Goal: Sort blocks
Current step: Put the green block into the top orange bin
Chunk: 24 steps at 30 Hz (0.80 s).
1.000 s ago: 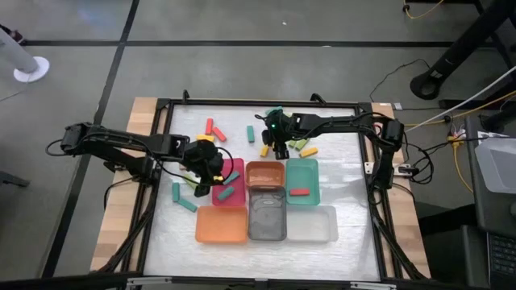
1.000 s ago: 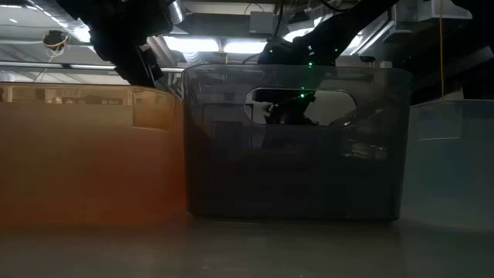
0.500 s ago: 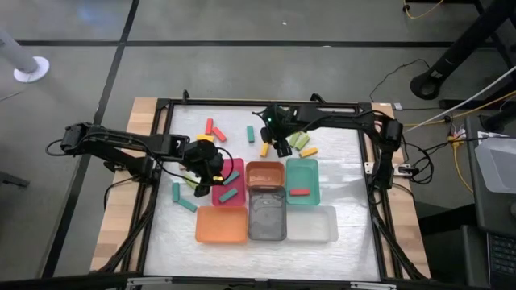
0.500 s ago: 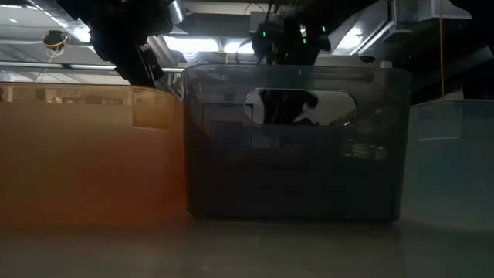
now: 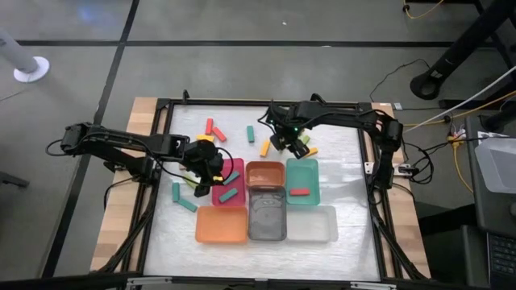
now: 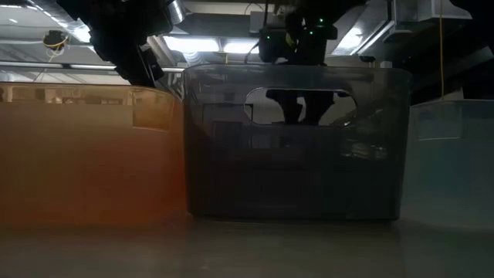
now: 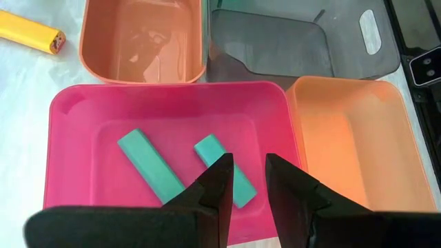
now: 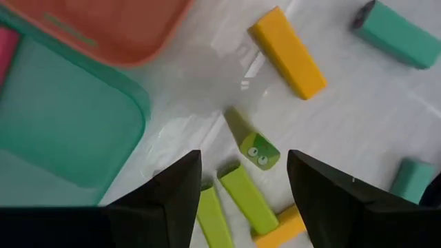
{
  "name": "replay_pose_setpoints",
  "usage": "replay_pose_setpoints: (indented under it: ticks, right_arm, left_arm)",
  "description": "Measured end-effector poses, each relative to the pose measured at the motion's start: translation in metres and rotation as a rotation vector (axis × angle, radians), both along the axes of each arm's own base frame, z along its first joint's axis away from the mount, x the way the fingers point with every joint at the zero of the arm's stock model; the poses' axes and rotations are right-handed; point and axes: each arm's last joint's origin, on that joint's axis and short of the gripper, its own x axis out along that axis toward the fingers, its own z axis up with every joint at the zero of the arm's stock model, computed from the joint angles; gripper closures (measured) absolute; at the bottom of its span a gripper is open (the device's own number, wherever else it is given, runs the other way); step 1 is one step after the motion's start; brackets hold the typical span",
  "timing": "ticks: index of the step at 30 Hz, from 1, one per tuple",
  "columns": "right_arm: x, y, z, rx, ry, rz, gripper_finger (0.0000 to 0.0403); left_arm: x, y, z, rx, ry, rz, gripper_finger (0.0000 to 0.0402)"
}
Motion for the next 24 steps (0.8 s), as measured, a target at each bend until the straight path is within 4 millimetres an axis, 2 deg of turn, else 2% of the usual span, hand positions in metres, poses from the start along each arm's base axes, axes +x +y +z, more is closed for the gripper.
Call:
replay_pose_setpoints:
  ticks: [11, 24]
  right_arm:
    - [0.001, -0.001, -0.017, -0.044, -0.031, 0.091, 0.0188]
    - [-0.003, -0.001, -0.042, -0.101, -0.016, 0.105, 0.0188]
  left_arm:
    - [0.000, 0.000, 0.000, 0.021, -0.006, -0.026, 0.0327]
    - [0.000, 0.000, 0.000, 0.022, -0.006, -0.025, 0.0327]
